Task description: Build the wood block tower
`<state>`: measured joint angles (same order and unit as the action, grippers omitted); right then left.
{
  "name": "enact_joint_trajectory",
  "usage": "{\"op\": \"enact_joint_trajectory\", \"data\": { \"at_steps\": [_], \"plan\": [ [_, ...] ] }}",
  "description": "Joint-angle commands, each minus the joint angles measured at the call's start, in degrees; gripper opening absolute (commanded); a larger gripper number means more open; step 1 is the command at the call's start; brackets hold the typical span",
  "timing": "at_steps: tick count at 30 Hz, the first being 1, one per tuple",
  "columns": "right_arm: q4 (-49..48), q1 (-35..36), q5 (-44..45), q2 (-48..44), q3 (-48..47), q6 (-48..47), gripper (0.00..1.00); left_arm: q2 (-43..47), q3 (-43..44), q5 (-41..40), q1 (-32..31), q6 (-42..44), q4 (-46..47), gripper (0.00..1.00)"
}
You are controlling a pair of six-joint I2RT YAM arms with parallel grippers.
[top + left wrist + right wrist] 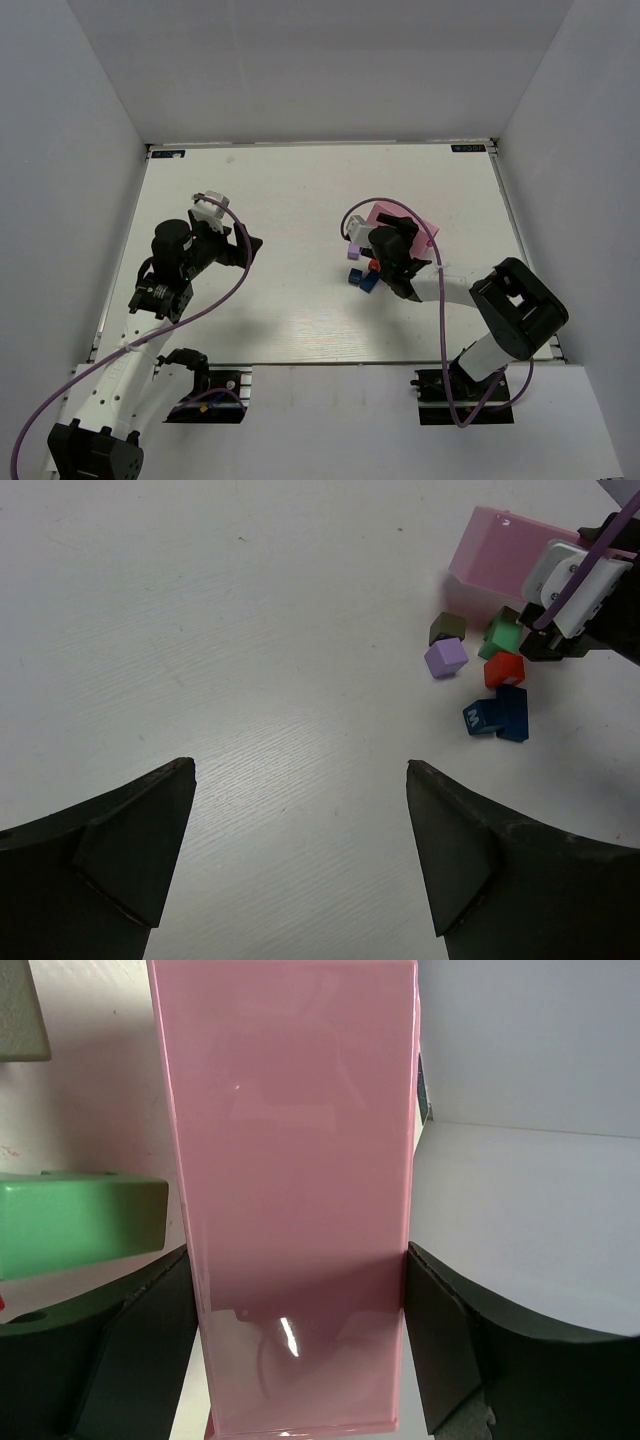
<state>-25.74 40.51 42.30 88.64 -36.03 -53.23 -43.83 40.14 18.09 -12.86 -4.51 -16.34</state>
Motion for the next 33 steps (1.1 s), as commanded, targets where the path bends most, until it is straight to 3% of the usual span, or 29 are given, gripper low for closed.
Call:
{"op": "enact_joint_trajectory", "data": {
  "at_steps": [1, 10, 13, 17, 20, 25, 29, 33],
  "plan": [
    [-4.1, 0.0, 2.0, -0.4, 0.2, -0.6, 0.00, 0.2, 2.0, 1.0, -0.1, 0.2, 0.0, 0.96],
    [-0.4, 0.4, 1.5, 3.4, 0.3, -1.4, 0.00, 0.2, 2.0, 1.5, -0.1, 0.2, 0.0, 0.96],
    [-4.9, 0.5, 2.8, 3.1, 1.5, -3.7, 0.00, 0.2, 2.0, 1.5, -0.1, 0.2, 0.0, 0.96],
    [-2.9, 0.9, 2.5, 3.4, 1.5, -3.9, 0.00, 0.2, 2.0, 1.5, -0.1, 0.2, 0.0, 0.96],
    [-15.9, 0.9, 6.5, 3.7, 3.3, -8.5, 0.00, 0.2, 2.0, 1.5, -0.1, 0.2, 0.0, 0.96],
    [-19.9, 0.9, 7.0, 0.8, 4.3, -10.3, 0.00, 0.2, 2.0, 1.5, -0.1, 0.2, 0.0, 0.96],
    [-15.5, 1.1, 5.5, 2.4, 4.4, -9.6, 0.00, 0.2, 2.0, 1.5, -0.1, 0.2, 0.0, 0.96],
    [3.0, 2.0, -0.2, 5.0, 2.1, -4.4, 0.00, 0.2, 2.0, 1.5, -0.1, 0.2, 0.0, 0.96]
  ]
}}
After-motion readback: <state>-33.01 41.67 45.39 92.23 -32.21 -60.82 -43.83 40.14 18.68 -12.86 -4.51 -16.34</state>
